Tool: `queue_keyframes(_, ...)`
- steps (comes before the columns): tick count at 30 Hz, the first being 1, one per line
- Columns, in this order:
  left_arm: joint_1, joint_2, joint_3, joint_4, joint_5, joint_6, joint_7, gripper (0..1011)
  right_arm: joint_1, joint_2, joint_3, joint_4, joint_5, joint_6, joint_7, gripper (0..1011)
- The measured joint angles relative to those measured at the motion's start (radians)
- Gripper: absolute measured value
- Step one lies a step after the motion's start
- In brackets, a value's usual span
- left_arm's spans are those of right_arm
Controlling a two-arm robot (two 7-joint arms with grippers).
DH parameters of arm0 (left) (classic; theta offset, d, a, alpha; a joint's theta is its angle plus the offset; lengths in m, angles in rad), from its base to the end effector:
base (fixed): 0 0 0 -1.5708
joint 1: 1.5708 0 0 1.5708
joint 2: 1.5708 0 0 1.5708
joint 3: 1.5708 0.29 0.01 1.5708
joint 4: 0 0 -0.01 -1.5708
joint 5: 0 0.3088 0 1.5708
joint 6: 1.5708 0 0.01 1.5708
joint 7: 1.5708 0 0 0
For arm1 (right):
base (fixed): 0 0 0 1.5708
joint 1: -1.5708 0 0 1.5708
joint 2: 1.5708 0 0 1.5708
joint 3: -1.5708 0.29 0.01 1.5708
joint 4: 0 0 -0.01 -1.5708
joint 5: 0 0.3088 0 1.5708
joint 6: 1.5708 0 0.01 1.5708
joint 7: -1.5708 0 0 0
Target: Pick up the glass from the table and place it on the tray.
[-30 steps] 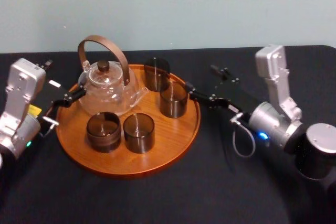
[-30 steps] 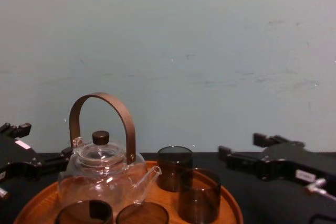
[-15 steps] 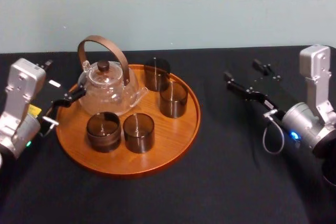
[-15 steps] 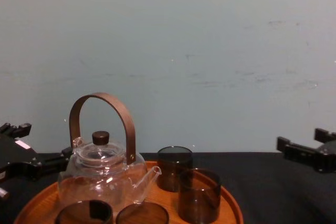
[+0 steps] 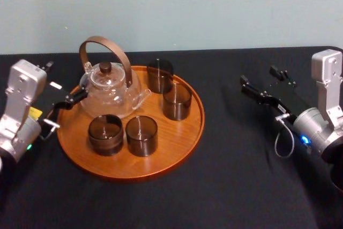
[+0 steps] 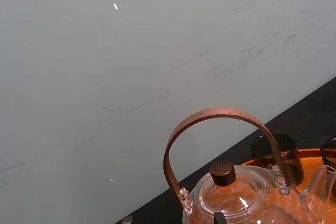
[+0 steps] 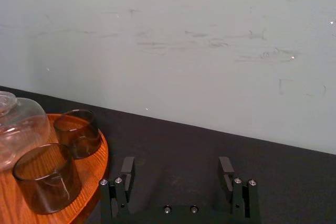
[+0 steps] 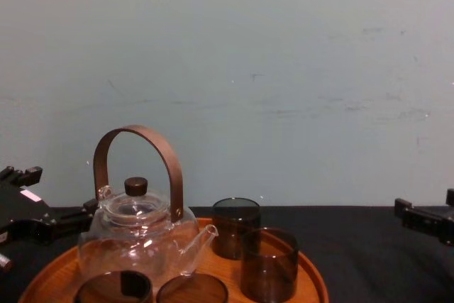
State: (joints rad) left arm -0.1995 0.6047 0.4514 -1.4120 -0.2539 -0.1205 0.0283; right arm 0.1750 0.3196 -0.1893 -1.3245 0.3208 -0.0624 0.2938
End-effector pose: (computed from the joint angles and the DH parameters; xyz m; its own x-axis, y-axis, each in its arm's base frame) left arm 0.3581 0.0827 -0.3023 0.2923 0.8803 0.3738 -0.9553 0.2873 0.0703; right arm 0.3720 -0.0620 -0.3165 0.3837 -0.9234 0.0075 0.9219 0.3825 -0.0612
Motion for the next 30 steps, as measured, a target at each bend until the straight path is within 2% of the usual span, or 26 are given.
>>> queue_keyframes(4, 0.000, 0.000, 0.000, 0.000, 0.000, 0.000, 0.000, 1001, 0.007, -0.010, 0.002, 0.012, -0.016, 0.005, -0.009, 1002)
queue_keyframes(30, 0.000, 0.000, 0.000, 0.000, 0.000, 0.000, 0.000, 1002, 0.005, -0.005, 0.000, 0.007, -0.012, 0.005, -0.006, 1002)
